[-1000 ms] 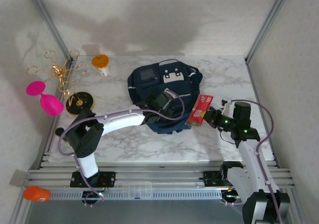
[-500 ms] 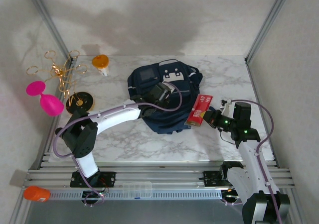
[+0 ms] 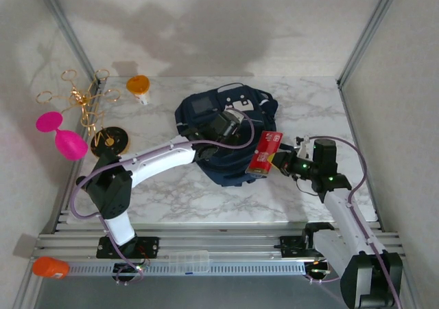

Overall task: Pack the student bag
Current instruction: Place the personal item in the student bag.

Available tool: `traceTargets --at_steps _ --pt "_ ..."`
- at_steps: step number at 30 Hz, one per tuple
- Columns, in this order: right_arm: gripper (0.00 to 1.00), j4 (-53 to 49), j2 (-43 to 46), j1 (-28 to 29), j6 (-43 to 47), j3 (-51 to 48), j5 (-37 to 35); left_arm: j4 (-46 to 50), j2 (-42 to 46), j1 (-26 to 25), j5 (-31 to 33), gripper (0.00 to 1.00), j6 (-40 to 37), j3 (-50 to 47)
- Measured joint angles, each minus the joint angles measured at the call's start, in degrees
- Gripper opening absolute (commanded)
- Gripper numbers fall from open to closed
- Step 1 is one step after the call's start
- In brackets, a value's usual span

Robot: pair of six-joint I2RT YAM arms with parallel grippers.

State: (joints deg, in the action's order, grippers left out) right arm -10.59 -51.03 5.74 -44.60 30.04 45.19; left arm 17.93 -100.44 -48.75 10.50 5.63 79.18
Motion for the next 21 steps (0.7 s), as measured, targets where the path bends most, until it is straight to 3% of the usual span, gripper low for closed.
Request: traceTargets --at_steps 9,15,21 --pt "0.00 10.12 -4.37 1.90 -6.62 -1.46 -3.19 -0.28 0.02 -5.90 1.29 0.00 15.98 0.44" --pt "0.00 18.53 -9.35 4.11 -10.64 -2.32 -8.09 -2.69 0.02 -6.34 1.53 0.00 24.90 0.44" --pt "0.00 26.58 -13.77 10.14 -14.91 -2.32 -15.13 -3.82 0.02 -6.34 1.79 0.00 29.62 0.70"
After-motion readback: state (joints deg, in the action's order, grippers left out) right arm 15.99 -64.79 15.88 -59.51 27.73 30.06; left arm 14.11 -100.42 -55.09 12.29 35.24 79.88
